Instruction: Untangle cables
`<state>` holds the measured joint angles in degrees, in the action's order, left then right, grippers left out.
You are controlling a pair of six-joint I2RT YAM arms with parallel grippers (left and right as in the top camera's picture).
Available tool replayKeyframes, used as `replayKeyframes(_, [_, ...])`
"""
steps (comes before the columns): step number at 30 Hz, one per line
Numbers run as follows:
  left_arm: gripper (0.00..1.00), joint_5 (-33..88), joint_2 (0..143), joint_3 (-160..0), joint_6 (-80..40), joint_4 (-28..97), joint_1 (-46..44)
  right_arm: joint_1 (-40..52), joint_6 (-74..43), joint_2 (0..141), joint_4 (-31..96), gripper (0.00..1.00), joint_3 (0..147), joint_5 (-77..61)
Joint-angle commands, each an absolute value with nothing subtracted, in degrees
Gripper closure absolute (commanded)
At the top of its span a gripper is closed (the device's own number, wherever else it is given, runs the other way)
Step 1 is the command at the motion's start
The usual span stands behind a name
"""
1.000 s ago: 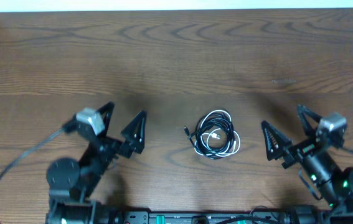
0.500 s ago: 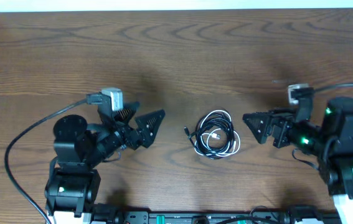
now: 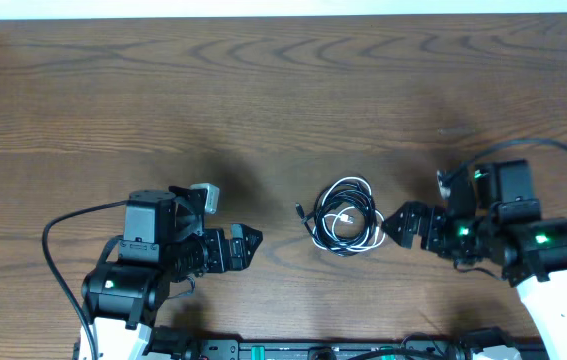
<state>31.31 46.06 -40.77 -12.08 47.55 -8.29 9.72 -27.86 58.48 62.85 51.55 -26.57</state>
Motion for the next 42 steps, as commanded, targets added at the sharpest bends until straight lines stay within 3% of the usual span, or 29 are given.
replayKeyframes(1, [0.0, 25.8, 45.9, -41.7, -9.8, 46.9, -8.9, 14.1, -45.0, 58.4, 63.1, 0.01, 49.1, -13.6])
replayKeyframes(8, [0.0, 25.8, 46.0, -42.0, -8.8, 44.7, -8.9, 23.3, -59.3, 58.4, 46.9, 0.15, 38.1, -13.6])
replayKeyframes(10, [0.0, 25.8, 46.0, -42.0, -8.5, 44.7, -8.9, 27.9, -64.5, 58.4, 34.6, 0.2, 33.0, -13.8])
replayKeyframes(15, [0.0, 25.8, 46.0, -42.0, -8.6, 44.7, -8.9, 33.0, -67.5, 59.0, 22.2, 0.3, 29.2, -10.8])
replayKeyframes(21, [0.0, 25.9, 46.0, -42.0, -8.6, 44.7, -8.9, 37.1, -67.5, 62.9, 21.6, 0.39, 29.0, -6.3])
replayKeyframes(36, [0.0, 26.0, 46.0, -42.0, -8.6, 44.7, -8.9, 38.0, -67.4, 75.2, 16.9, 0.37, 29.0, -4.8])
replayKeyframes(42, [0.0, 26.3, 46.0, -42.0, -8.6, 44.7, -8.9, 38.0, -67.4, 78.6, 11.4, 0.43, 29.0, -4.6])
